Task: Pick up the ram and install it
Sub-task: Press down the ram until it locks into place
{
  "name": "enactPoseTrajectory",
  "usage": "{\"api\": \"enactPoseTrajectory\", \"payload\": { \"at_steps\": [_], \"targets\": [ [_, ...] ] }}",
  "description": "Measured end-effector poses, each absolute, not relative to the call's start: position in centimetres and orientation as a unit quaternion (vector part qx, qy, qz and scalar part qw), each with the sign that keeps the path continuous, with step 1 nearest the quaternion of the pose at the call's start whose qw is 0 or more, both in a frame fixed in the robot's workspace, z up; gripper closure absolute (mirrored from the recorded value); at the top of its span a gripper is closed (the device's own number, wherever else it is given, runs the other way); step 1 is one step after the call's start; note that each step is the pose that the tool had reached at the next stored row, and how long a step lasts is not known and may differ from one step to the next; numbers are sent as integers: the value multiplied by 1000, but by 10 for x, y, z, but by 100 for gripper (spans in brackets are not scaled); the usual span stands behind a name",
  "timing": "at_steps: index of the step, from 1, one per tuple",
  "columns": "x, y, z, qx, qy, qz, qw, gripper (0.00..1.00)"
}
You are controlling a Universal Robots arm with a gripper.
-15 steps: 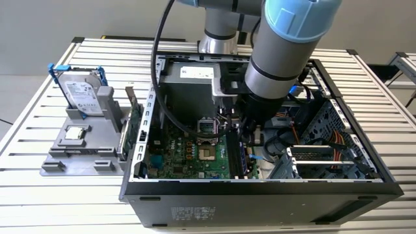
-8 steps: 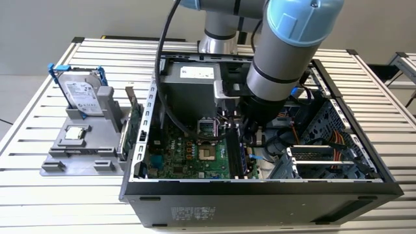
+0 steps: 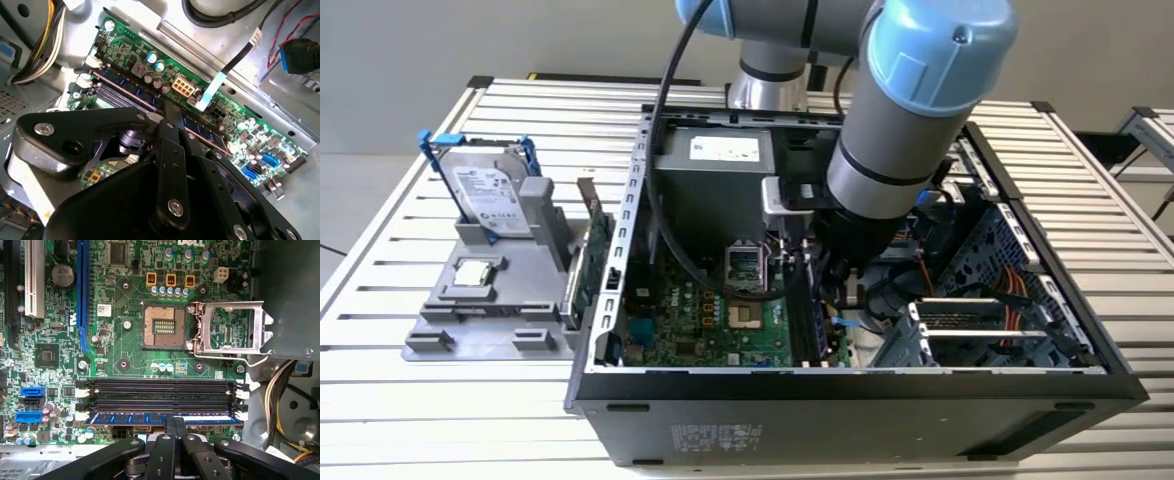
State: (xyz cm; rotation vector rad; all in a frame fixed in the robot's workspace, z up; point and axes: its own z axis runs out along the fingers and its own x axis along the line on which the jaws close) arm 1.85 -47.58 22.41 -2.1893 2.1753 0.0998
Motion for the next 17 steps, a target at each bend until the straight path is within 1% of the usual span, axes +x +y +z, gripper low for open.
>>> {"api": "enactPoseTrajectory", "payload": {
  "at_steps": [5,7,9,17],
  "targets": [
    [19,-476,216,-709,704,32,26,100],
    [19,-475,218,-709,704,32,25,100],
    [19,-475,224,-709,704,34,27,100],
    [19,-476,262,-709,704,34,26,100]
  ]
}}
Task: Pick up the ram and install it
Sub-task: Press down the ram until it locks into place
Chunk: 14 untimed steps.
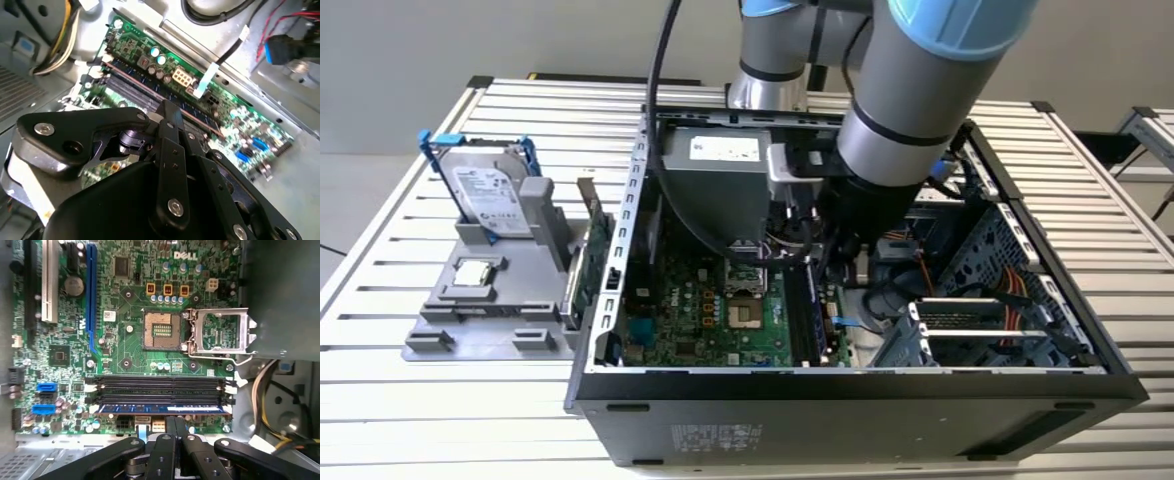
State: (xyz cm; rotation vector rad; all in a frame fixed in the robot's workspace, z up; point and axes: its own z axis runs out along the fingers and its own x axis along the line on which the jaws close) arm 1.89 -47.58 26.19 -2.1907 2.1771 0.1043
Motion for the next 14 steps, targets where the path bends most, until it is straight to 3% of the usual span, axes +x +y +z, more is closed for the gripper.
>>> {"api": "enactPoseTrajectory", "payload": {
  "at_steps": [10,14],
  "targets": [
    [19,-475,301,-709,704,33,25,100],
    [19,-475,302,-709,704,33,25,100]
  ]
}}
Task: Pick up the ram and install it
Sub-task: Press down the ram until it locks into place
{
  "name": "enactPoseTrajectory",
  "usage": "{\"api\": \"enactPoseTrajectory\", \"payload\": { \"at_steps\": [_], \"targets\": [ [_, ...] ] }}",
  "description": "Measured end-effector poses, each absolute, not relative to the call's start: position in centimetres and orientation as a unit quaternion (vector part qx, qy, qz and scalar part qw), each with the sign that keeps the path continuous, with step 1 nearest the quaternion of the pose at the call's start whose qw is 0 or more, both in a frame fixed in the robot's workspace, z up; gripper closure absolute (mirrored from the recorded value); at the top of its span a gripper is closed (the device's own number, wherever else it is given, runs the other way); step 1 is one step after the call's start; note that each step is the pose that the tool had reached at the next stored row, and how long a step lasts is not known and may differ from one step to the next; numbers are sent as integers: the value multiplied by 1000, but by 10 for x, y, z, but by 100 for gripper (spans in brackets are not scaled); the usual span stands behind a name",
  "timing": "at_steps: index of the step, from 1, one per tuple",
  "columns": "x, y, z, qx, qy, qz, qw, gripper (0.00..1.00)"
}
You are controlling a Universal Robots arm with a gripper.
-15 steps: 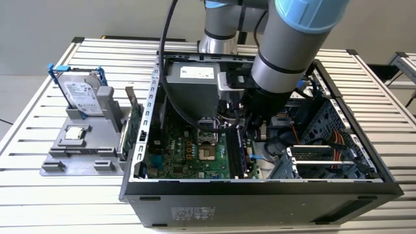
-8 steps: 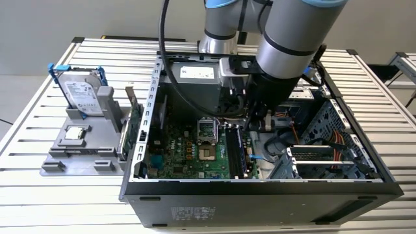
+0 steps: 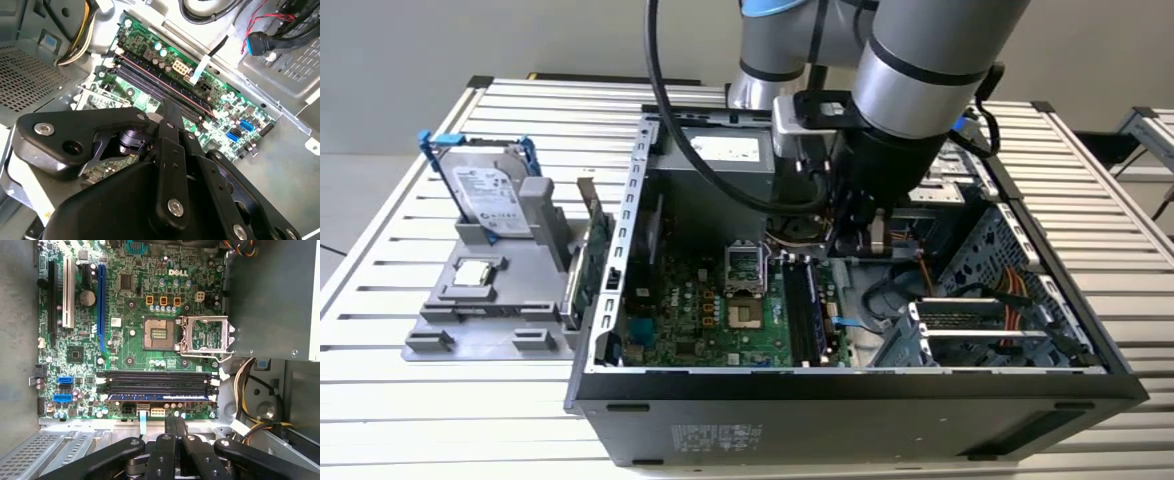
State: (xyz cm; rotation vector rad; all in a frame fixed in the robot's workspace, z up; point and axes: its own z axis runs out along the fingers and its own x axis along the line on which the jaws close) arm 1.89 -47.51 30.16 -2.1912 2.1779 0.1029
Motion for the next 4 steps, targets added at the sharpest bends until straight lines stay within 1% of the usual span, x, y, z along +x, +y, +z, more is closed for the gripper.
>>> {"api": "enactPoseTrajectory", "payload": {
  "at_steps": [4],
  "targets": [
    [19,-475,302,-709,704,33,25,100]
  ]
}}
